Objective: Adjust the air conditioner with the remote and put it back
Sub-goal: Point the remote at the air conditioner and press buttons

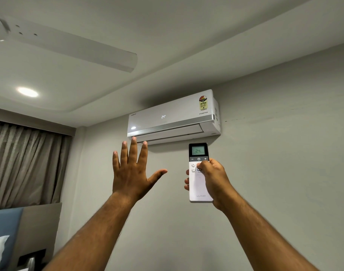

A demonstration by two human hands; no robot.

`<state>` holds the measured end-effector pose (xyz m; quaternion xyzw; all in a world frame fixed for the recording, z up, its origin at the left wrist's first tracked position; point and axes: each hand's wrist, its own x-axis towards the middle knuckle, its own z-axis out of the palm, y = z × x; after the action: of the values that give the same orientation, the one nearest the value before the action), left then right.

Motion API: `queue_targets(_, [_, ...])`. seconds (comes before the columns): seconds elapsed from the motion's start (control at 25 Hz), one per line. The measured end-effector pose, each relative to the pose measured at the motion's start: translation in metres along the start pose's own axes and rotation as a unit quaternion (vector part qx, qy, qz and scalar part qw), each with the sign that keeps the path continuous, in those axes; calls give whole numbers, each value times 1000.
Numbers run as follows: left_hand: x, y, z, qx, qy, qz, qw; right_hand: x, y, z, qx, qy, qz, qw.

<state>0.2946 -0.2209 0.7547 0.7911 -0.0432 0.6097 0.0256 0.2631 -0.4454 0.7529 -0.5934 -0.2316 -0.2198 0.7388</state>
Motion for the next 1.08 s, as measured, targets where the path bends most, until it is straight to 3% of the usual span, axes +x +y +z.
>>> queue_targets(1.08, [-3, -2, 5, -6, 8, -3, 1000, 1, 1, 5, -33, 3, -4, 999])
